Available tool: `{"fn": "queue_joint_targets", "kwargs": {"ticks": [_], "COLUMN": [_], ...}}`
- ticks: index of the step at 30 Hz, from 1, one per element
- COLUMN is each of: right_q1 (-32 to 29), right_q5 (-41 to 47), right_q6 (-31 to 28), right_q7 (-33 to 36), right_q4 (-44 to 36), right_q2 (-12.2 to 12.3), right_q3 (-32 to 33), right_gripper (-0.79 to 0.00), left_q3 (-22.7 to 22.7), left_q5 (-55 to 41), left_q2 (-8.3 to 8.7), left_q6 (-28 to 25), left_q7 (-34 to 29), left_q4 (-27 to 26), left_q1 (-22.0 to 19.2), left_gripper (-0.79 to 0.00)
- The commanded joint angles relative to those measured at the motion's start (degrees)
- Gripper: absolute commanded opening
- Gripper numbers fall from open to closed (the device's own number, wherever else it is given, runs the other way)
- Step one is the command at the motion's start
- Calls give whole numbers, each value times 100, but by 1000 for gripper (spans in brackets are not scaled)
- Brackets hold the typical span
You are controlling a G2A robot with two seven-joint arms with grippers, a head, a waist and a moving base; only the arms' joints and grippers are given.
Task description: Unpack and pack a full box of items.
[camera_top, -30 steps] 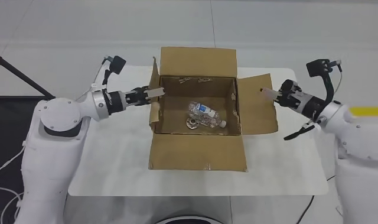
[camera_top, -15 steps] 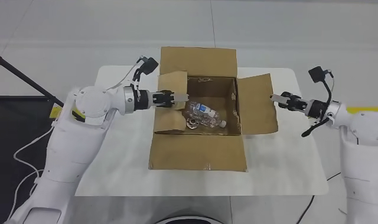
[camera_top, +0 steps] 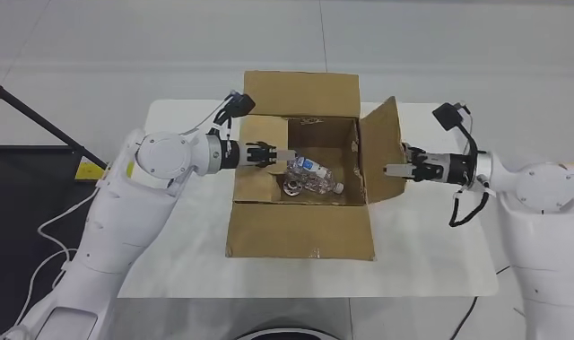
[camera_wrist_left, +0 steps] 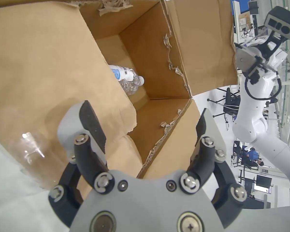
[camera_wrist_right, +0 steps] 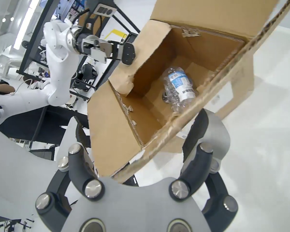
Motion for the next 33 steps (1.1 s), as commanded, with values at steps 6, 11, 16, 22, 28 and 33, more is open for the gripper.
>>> {"fn": "queue_joint_targets", "kwargs": {"ticks": [6,11,16,22,28,33], "right_q1": [-61,68,206,338,428,409], "right_q5": [276,-132,-539,-988,-1272,-1229], "right_q6": [-119,-189,-83,41,77,31], "right_q7": [-120,-237,-480,-636,-659,-804], "right_q4": [-668,-687,-681,-678,-719,-796], "right_q2": [125,113,62,17,10,51], "right_q3": [-579,-1036,-1445,-1838,-2022,-1855], "right_gripper": [0,0,0,0,0,0], "left_q3": [63,-107,-370,-825,-1489,-1933], "left_q5": [-35,-125,-193,-466,-668,-1171], "left_q2": [8,39,102,176,303,388], "left_q6": [-14,-67,-122,-232,-439,-781], "left_q7": [25,219,271,575,535,191], "left_q4": [81,21,-160,-472,-830,-1141], "left_q1": [-47,5,157,482,1080,1690], "left_gripper": [0,0,0,0,0,0]}}
